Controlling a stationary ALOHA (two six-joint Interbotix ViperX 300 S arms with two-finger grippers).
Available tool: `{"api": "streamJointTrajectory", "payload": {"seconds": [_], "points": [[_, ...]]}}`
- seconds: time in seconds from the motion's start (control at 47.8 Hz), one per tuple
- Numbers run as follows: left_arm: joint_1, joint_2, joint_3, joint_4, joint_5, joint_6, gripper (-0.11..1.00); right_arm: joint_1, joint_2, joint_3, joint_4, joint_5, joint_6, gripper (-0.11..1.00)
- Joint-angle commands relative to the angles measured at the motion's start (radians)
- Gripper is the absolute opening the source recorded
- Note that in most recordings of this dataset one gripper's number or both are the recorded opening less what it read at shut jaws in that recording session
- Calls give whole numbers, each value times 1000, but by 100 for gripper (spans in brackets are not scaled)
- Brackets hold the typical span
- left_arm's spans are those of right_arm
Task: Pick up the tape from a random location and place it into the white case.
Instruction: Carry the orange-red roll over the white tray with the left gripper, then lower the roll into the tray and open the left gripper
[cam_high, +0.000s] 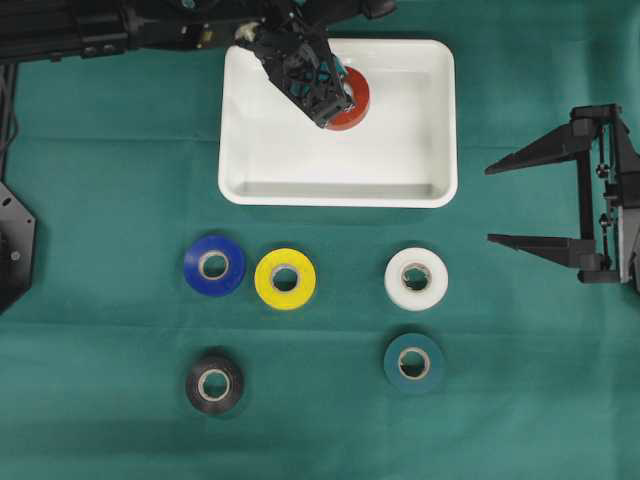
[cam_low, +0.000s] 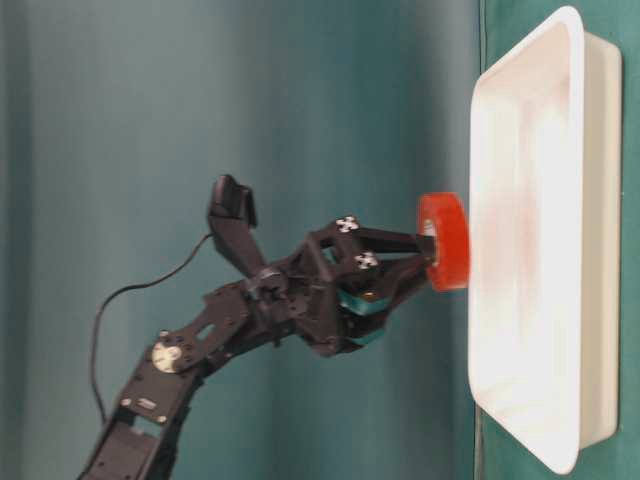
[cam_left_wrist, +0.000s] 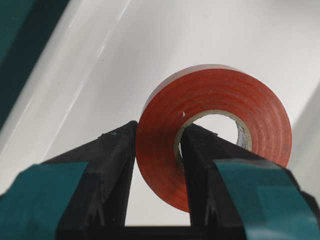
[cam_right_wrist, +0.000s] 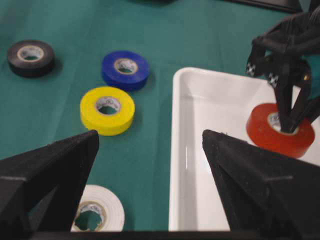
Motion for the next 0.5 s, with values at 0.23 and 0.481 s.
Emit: {"api": "streamJointTrajectory", "payload": {"seconds": [0.23,0.481], "points": [[0,41,12,-2,-66,0,22,-5,11,-23,0,-15,0,92],[2,75,25,-2,-100,3,22,-5,12,-23,0,-15,0,92]]}}
